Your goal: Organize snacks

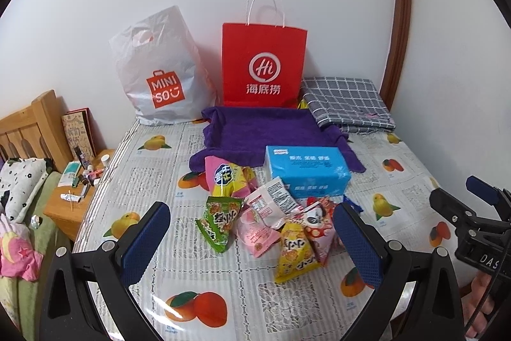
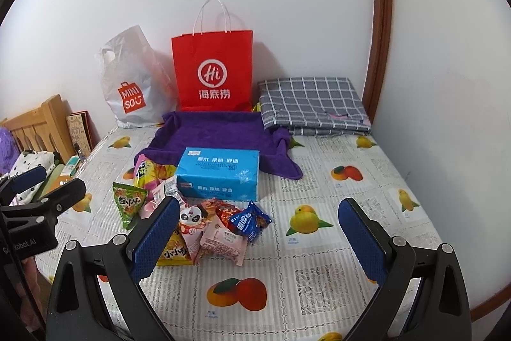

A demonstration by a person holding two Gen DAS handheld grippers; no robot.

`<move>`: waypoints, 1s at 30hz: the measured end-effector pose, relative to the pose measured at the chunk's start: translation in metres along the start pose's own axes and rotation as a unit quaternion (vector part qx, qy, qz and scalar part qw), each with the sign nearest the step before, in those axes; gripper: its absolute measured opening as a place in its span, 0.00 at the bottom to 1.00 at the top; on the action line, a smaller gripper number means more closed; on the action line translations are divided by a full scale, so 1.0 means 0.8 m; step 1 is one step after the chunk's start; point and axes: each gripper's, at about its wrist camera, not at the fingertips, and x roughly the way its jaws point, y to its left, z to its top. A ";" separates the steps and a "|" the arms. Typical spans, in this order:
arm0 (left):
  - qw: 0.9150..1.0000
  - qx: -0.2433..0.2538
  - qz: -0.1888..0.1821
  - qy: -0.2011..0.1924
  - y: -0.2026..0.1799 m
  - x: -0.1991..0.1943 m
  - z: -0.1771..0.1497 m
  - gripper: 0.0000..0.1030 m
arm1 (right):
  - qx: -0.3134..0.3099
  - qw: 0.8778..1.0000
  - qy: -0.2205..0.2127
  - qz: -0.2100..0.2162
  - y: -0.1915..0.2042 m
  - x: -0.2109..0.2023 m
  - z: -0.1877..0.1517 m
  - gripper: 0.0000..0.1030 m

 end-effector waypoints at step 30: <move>0.993 -0.054 -0.005 0.107 0.091 0.163 -0.032 0.98 | 0.006 0.985 0.158 0.061 -0.002 0.238 -0.055 0.75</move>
